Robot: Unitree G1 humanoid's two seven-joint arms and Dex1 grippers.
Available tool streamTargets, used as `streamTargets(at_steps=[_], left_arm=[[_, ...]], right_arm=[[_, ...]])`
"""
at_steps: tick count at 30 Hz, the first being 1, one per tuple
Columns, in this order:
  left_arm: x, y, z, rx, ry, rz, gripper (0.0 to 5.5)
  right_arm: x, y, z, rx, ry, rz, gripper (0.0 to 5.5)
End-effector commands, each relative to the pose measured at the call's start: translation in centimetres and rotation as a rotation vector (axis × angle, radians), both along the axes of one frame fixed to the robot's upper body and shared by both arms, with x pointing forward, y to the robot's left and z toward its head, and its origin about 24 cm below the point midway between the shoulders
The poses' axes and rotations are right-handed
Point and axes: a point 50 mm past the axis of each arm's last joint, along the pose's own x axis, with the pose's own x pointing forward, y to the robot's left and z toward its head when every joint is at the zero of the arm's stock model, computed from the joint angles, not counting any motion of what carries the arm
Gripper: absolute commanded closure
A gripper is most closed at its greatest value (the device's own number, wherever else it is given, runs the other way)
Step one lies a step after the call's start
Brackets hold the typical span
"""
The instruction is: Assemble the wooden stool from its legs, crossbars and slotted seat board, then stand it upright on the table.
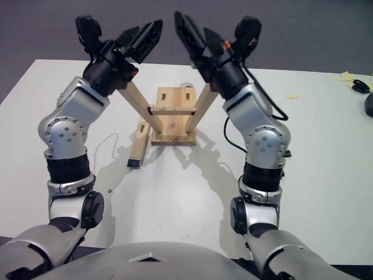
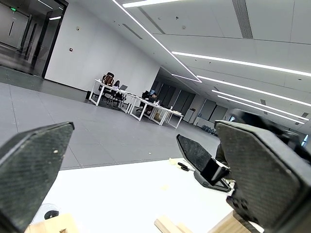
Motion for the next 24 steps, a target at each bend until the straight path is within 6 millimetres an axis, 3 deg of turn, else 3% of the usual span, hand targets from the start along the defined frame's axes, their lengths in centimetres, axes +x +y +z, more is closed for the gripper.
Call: streamTargets(at_steps=[1,10,13,16,18,24], left_arm=[[0.6,-0.3,-1.3,0.040,0.085,0.008,0.11],[0.3,0.1,0.9,0.005,0.030,0.004,0.11],[0.4,0.0,0.8,0.007,0.036,0.003,0.11],[0.3,-0.1,0.1,0.015,0.061,0.008,0.11],[0.1,-0.3,-0.1,0.012,0.070,-0.002,0.11],[-0.4,-0.5,-1.6,0.011,0.125,-0.003,0.11]], right_arm=[[-0.3,-0.9,3.6,0.044,-0.104,-0.027,0.10],[-2.4,-1.1,5.8,0.159,-0.189,0.013,0.10],[-1.3,-0.1,3.1,0.127,-0.057,0.021,0.10],[-0.2,2.6,-4.3,-0.082,0.209,0.055,0.10],[-0.4,2.8,-6.8,-0.126,0.272,0.060,0.10],[0.1,1.8,-5.8,-0.045,0.209,0.030,0.10]])
